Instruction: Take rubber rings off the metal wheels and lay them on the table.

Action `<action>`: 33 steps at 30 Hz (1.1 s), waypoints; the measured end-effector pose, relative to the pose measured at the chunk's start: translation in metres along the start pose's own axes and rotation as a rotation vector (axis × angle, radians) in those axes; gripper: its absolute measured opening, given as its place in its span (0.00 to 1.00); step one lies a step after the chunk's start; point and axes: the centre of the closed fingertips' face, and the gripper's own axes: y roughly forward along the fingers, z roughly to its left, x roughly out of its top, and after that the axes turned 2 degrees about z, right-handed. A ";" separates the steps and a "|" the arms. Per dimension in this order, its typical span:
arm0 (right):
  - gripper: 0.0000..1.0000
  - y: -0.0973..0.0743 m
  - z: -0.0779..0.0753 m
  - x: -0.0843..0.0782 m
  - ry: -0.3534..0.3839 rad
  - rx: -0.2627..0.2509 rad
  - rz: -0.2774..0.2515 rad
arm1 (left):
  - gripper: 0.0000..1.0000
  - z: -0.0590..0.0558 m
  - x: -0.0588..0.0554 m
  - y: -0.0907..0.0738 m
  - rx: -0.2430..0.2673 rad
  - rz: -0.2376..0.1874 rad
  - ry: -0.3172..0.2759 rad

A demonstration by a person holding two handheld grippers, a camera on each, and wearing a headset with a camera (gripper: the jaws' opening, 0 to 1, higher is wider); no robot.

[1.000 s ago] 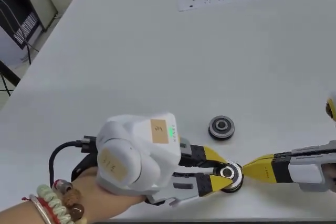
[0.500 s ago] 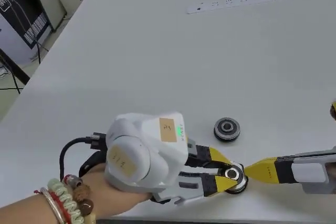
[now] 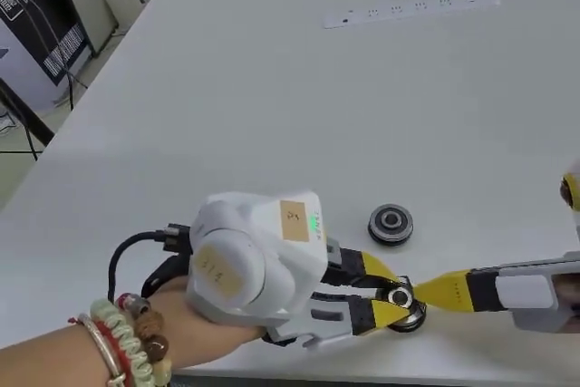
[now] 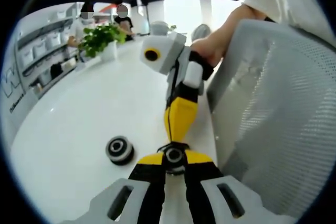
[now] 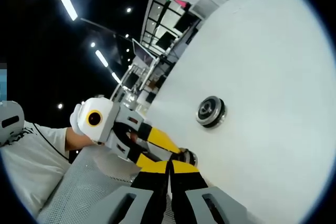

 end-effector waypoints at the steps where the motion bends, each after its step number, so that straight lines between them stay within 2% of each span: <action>1: 0.00 0.000 0.001 0.000 0.002 0.004 -0.001 | 0.14 0.000 0.000 0.000 0.000 0.000 0.000; 5: 0.00 0.001 0.002 0.001 -0.001 0.013 0.000 | 0.14 0.000 0.000 0.000 0.001 0.000 0.000; 8: 0.00 0.002 0.004 0.001 -0.033 0.009 0.006 | 0.14 0.000 0.000 0.000 0.000 0.000 -0.001; 22: 0.00 0.002 0.007 0.007 -0.036 0.027 -0.016 | 0.14 0.003 0.001 0.002 -0.006 0.000 0.006; 33: 0.00 0.000 0.007 0.010 -0.039 0.016 -0.019 | 0.14 0.006 0.001 0.003 0.007 0.028 0.012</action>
